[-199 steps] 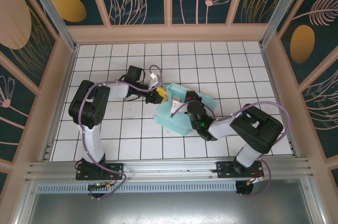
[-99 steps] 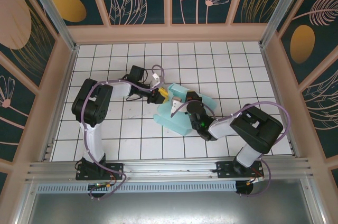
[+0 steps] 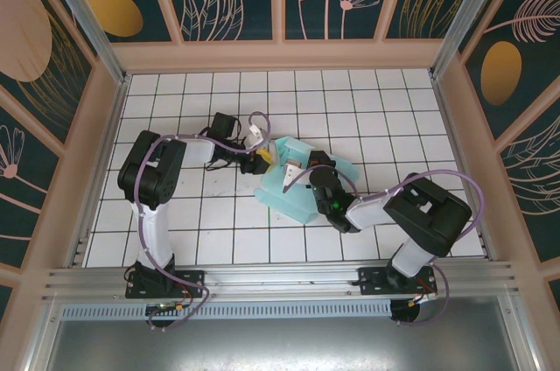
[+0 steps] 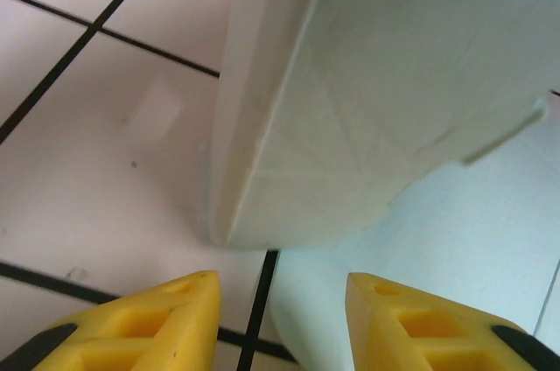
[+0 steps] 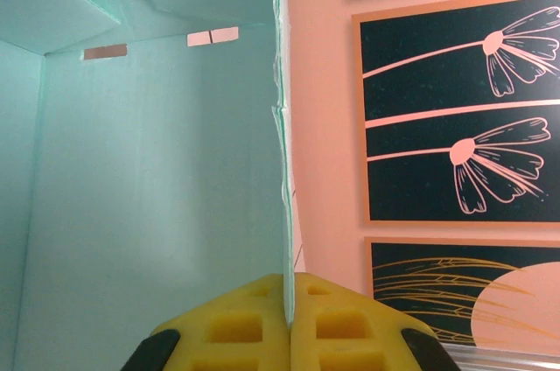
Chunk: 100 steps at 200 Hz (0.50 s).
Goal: Fold the paper box
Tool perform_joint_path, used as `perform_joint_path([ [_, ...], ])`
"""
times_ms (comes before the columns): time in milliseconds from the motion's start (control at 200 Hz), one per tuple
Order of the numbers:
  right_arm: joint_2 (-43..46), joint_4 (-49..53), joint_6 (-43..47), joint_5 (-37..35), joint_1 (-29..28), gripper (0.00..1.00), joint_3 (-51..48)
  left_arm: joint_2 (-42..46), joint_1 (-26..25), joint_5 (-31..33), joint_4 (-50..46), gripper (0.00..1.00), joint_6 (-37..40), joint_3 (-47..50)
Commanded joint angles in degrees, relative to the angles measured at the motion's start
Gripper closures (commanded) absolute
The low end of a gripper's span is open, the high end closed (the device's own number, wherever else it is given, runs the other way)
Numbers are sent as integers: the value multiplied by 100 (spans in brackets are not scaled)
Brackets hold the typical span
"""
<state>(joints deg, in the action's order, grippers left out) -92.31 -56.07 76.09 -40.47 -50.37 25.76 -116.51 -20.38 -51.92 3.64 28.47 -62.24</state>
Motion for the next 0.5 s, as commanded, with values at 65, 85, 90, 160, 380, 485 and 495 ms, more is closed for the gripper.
perform_joint_path([
  [65, 159, -9, -141, 13, -65, 100, -40, 68, 17, -127, -52, 54, 106, -223],
  [85, 147, -9, -143, 17, -65, 100, -44, 61, 17, -167, -64, 54, 108, -242],
  [90, 149, -9, -145, 15, -67, 100, -40, 64, 17, -181, -64, 54, 107, -248],
  [160, 130, -25, -156, 8, -70, 100, -61, 79, 17, -328, -71, 53, 102, -271],
  [380, 174, -53, -266, -12, -169, 100, -130, 23, 8, -504, -232, 49, 93, -463],
  [485, 314, 70, -423, 16, -277, 100, -168, 34, 8, -622, -232, 50, 139, -453],
  [495, 333, 92, -432, 14, -291, 100, -168, 39, 8, -627, -232, 50, 154, -442],
])
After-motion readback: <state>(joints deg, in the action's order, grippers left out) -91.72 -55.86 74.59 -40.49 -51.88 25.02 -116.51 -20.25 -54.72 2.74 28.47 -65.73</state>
